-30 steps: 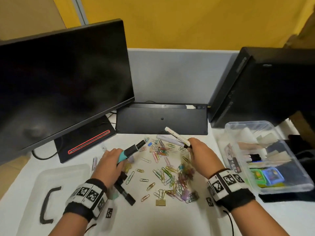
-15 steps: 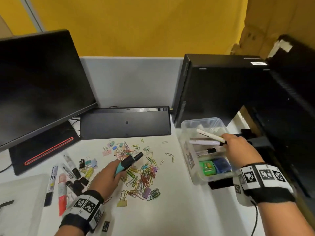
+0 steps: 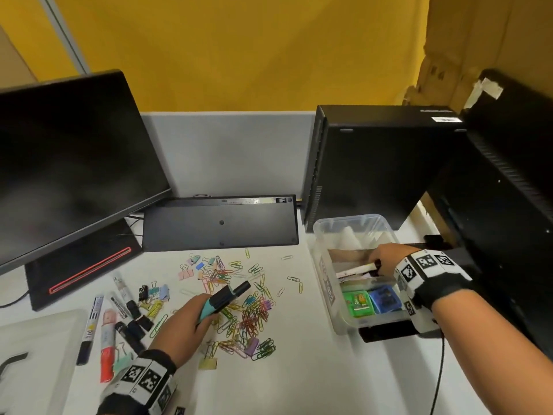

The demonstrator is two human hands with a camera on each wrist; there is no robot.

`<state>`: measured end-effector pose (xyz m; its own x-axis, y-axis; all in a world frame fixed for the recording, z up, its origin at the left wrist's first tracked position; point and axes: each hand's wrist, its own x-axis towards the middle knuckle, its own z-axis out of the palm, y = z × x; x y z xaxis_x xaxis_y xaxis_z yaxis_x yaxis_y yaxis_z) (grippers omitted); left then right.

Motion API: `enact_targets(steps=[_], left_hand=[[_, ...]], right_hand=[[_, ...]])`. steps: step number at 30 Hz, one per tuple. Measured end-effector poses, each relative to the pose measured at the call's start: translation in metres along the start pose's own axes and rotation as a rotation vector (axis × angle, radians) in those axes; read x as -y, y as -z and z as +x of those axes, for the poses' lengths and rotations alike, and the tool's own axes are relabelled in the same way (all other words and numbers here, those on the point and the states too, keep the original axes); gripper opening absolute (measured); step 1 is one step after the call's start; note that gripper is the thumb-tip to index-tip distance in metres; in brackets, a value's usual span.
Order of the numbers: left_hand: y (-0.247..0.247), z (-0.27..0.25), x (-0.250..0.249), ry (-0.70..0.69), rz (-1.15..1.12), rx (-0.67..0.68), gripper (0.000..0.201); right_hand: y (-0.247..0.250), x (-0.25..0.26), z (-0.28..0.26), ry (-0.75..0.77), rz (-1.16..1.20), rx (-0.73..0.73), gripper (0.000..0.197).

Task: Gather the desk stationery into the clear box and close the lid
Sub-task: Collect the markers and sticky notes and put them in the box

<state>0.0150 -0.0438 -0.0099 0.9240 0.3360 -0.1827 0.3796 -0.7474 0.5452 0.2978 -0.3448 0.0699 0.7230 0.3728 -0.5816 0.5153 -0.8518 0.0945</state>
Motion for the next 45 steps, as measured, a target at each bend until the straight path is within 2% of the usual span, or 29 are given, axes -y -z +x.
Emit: enact_targets(steps=[4,9,12,15,19,24,27,32,39,42,45], left_hand=[[-0.001,-0.003,-0.001,0.006,0.0,0.008,0.028],[-0.003,-0.003,-0.01,0.035,-0.01,0.031,0.033],[-0.007,0.0,-0.021,0.032,-0.031,0.032,0.033],[-0.009,0.005,-0.053,-0.039,-0.046,0.026,0.031],[-0.013,0.025,-0.119,-0.202,-0.011,-0.025,0.027],[-0.038,0.068,-0.2,-0.42,0.234,-0.081,0.034],[-0.054,0.091,-0.234,-0.504,0.445,0.002,0.042],[-0.072,0.121,-0.258,-0.544,0.628,0.148,0.03],[-0.082,0.14,-0.261,-0.445,0.361,0.289,0.04],[-0.074,0.128,-0.25,-0.487,0.247,0.245,0.038],[-0.06,0.102,-0.225,-0.544,0.103,0.115,0.035]], right_hand=[[-0.004,-0.005,0.001,-0.012,0.162,-0.063,0.026],[-0.023,-0.016,-0.018,-0.066,0.433,-0.413,0.025],[-0.055,-0.018,-0.03,-0.152,0.457,-0.564,0.037],[-0.09,-0.011,-0.035,-0.287,0.515,-0.643,0.05],[-0.111,0.001,-0.034,-0.354,0.575,-0.724,0.053],[-0.114,0.0,-0.034,-0.355,0.575,-0.722,0.053],[-0.114,0.001,-0.036,-0.358,0.561,-0.724,0.053],[-0.111,0.003,-0.038,-0.372,0.547,-0.71,0.054],[-0.109,0.005,-0.042,-0.376,0.542,-0.689,0.055],[-0.109,0.005,-0.043,-0.37,0.538,-0.684,0.055],[-0.11,0.005,-0.043,-0.364,0.517,-0.679,0.056]])
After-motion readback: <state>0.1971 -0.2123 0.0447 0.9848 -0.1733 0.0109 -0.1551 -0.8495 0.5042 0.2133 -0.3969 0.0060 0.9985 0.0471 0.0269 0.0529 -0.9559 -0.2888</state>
